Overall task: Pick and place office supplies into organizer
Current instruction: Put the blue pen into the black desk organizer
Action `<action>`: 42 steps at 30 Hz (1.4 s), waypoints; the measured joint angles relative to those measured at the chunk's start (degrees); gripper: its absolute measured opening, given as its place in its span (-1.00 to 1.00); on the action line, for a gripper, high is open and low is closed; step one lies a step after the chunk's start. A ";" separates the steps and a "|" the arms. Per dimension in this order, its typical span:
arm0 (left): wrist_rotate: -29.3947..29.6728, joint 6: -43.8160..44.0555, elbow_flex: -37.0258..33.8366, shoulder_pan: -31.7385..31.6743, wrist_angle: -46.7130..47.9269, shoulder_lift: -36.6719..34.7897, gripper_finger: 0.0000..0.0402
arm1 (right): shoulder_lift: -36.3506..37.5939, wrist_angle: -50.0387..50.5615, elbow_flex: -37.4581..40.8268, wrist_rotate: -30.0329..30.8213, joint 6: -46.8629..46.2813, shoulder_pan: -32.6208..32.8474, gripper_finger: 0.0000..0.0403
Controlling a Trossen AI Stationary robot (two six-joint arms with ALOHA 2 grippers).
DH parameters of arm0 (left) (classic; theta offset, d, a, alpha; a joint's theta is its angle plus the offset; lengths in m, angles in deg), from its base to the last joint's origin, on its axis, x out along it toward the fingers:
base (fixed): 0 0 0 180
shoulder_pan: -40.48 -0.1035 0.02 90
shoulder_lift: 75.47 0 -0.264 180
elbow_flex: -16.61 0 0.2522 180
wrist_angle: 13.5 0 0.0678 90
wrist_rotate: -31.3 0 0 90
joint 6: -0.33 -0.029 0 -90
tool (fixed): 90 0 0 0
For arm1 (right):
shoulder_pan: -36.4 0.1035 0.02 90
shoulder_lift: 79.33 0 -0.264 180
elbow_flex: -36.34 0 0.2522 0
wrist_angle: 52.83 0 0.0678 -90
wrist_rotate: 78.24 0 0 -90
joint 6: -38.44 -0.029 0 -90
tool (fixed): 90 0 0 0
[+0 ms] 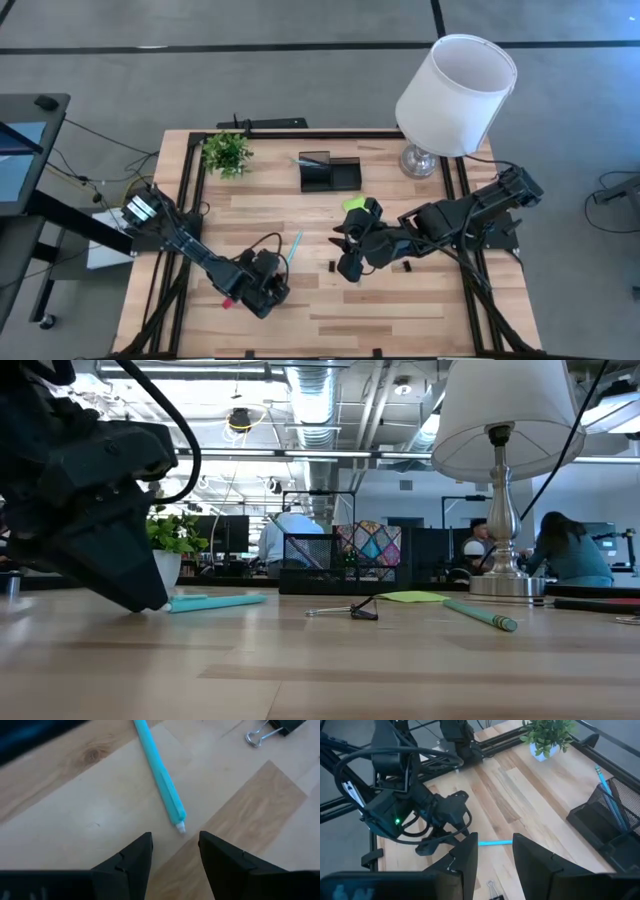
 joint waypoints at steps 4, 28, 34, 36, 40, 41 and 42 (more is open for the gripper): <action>0.68 0.02 0.11 0.00 0.67 1.08 -0.19 | 0.01 -0.16 0.00 0.00 0.00 0.00 -0.42; -0.65 -3.66 0.04 -1.98 9.61 1.52 -0.76 | 0.00 -0.19 0.00 -0.17 0.02 0.13 -0.42; 0.01 -4.17 -0.04 -2.07 10.15 1.52 -0.96 | 0.00 -0.15 0.00 -0.17 0.02 0.13 -0.42; 0.18 -3.82 0.36 -2.15 10.87 1.59 -0.96 | 0.00 -0.15 0.00 -0.17 0.02 0.13 -0.42; -0.11 -3.91 2.81 -2.20 14.09 1.79 -0.99 | 0.00 -0.16 0.00 -0.20 0.03 0.13 -0.42; -0.46 -3.91 3.60 -2.20 15.51 1.90 -1.00 | 0.00 -0.15 0.00 -0.19 0.03 0.13 -0.42; -0.99 -3.93 4.48 -2.21 17.11 1.94 -1.00 | 0.00 -0.17 0.02 -0.20 0.02 0.13 -0.42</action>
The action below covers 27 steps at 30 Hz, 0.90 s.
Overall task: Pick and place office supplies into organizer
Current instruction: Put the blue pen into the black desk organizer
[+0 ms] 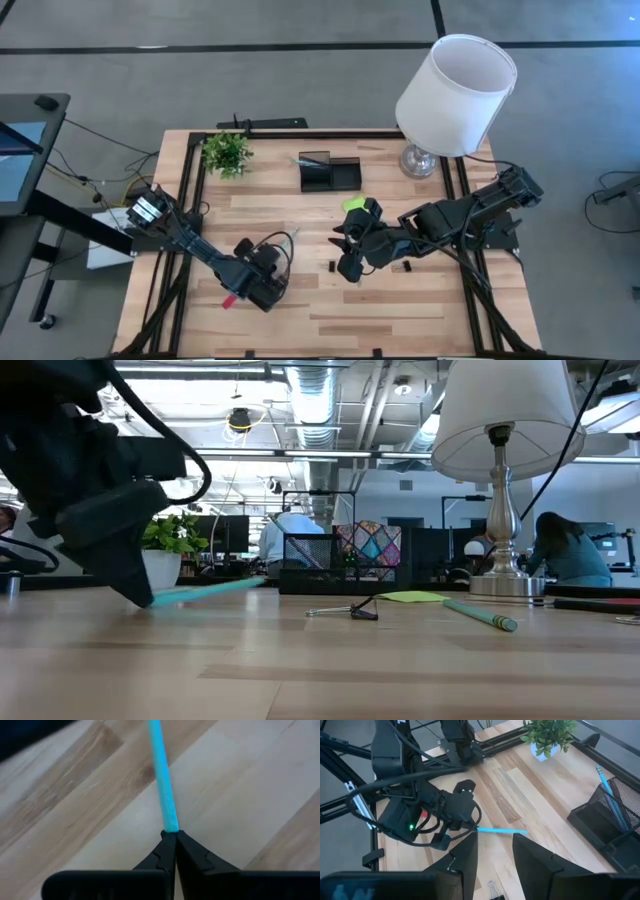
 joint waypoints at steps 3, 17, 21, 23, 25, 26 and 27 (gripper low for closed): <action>-0.65 -1.01 2.74 -0.19 4.95 0.11 -0.99 | 0.00 0.00 -0.02 0.00 0.00 0.00 -0.42; 1.64 -6.65 8.67 -2.25 10.71 -0.11 -1.00 | 0.00 -0.02 0.00 -0.02 0.00 0.22 -0.42; 1.63 -7.17 8.72 -2.31 10.71 -0.40 -1.00 | 0.00 -0.02 0.00 0.00 0.00 0.82 -0.42; 1.65 -7.19 8.72 -2.31 10.75 -0.42 -1.00 | 0.00 -0.02 0.00 0.02 0.00 1.12 -0.42; 1.74 -7.21 8.72 -2.38 10.78 -0.42 -1.00 | 0.00 -0.02 0.00 0.01 0.04 1.18 -0.42; 1.71 -7.21 8.72 -2.46 10.77 -0.42 -1.00 | 0.00 0.14 0.00 -0.06 0.50 1.18 -0.42; 1.67 -7.23 8.72 -2.50 10.78 -0.42 -1.00 | -0.16 0.53 0.00 -0.37 1.60 1.18 -0.42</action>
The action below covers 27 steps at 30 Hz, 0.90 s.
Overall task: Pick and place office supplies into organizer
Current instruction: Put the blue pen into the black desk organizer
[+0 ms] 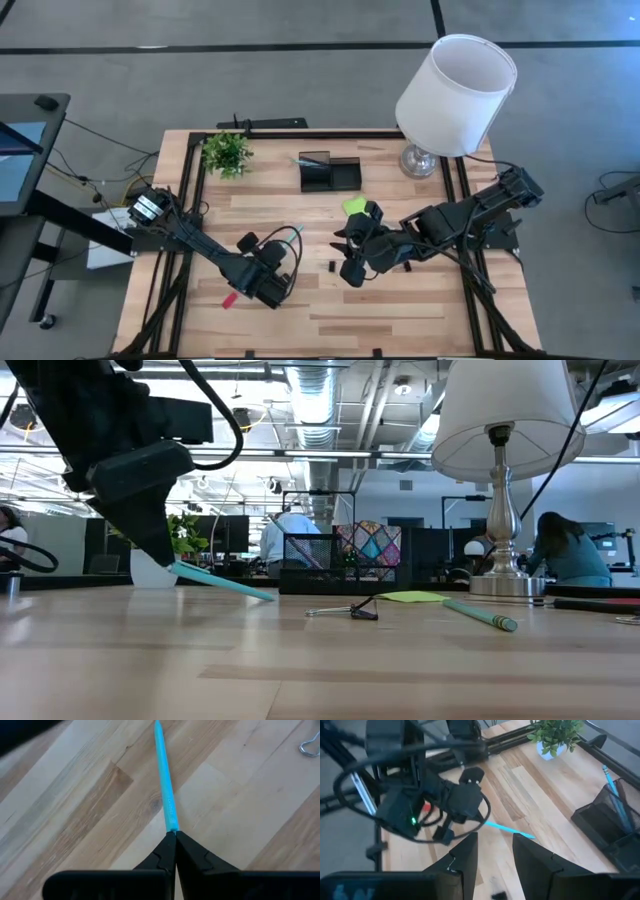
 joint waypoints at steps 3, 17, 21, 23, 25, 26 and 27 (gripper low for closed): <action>0.02 -0.04 0.02 0.00 0.00 0.00 -1.00 | -1.08 3.30 0.11 -2.09 6.59 0.03 -0.42; 0.55 -3.15 3.16 0.85 1.84 -2.96 -1.00 | -4.95 -9.28 14.25 -18.11 32.25 -7.82 -0.42; 1.53 -2.52 3.45 2.91 1.76 -5.55 -1.00 | -3.89 -22.35 20.19 -23.45 36.82 -12.15 -0.42; 2.66 -1.18 3.45 4.16 3.09 -6.93 -1.00 | -4.04 -27.70 23.78 -29.02 36.77 -14.48 -0.42; 3.16 0.40 3.45 5.32 4.20 -7.95 -1.00 | -5.34 -36.03 27.10 -33.90 36.95 -16.21 -0.42; 3.41 1.01 3.45 5.77 5.02 -8.30 -1.00 | -5.83 -41.22 28.81 -35.35 37.56 -16.88 -0.42; 3.53 1.52 3.45 6.06 5.50 -8.53 -1.00 | -6.44 -46.03 30.23 -36.07 38.25 -17.45 -0.42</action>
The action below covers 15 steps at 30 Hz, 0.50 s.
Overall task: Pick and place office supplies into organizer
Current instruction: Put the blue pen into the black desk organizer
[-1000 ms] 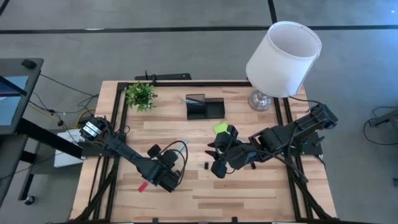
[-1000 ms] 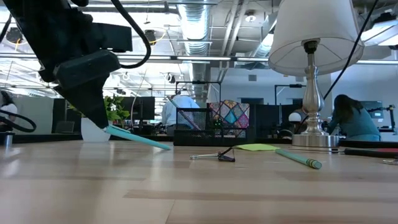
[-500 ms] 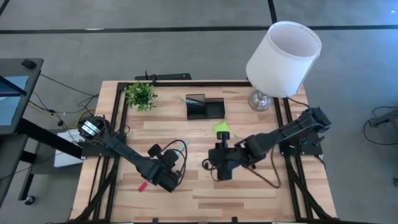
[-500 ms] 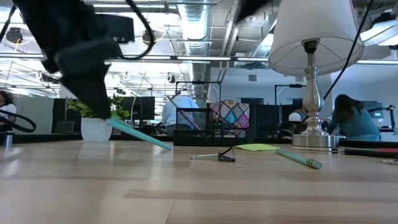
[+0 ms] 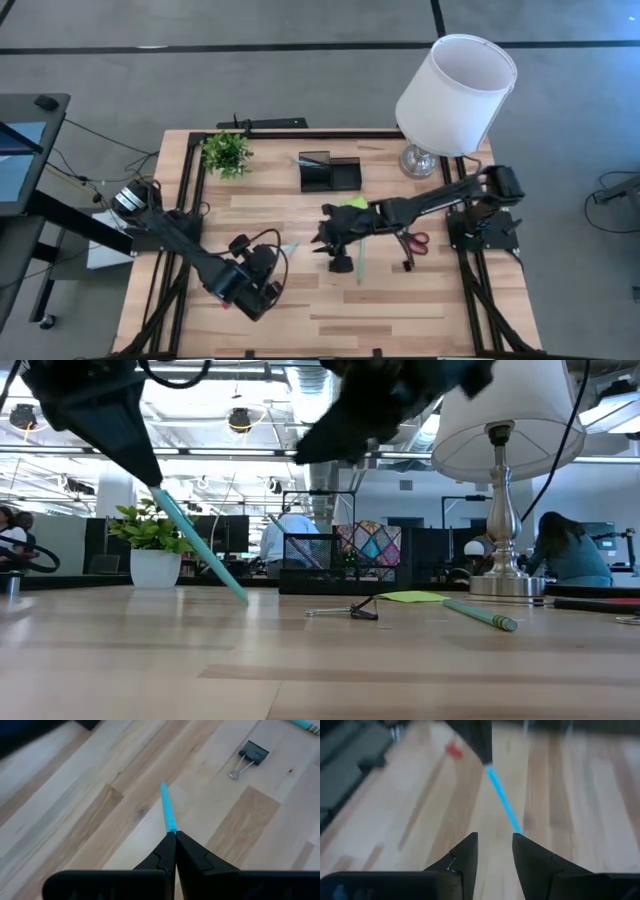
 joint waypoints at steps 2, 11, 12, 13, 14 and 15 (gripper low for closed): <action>0.08 0.29 0.00 0.27 0.39 -0.04 -1.00 | -2.31 -10.63 1.28 -0.47 0.34 -0.70 -0.42; -1.37 0.45 -0.02 -1.28 -0.19 -0.23 -1.00 | -14.69 -25.42 -0.93 -2.49 -0.09 -1.77 -0.42; -1.70 0.45 -0.02 -1.43 -0.15 -0.23 -1.00 | -15.66 -25.74 -1.56 -2.64 -0.13 -1.74 -0.42; -1.87 0.43 -0.03 -1.43 -0.17 -0.23 -1.00 | -16.14 -25.54 -1.84 -3.04 -0.12 -1.74 -0.42; -2.00 0.43 -0.04 -1.42 -0.20 -0.23 -1.00 | -16.49 -25.39 -2.22 -3.56 0.04 -1.74 -0.42; -2.09 0.43 -0.03 -1.41 -0.18 -0.23 -1.00 | -17.18 -25.78 -3.04 -3.67 0.58 -1.74 -0.42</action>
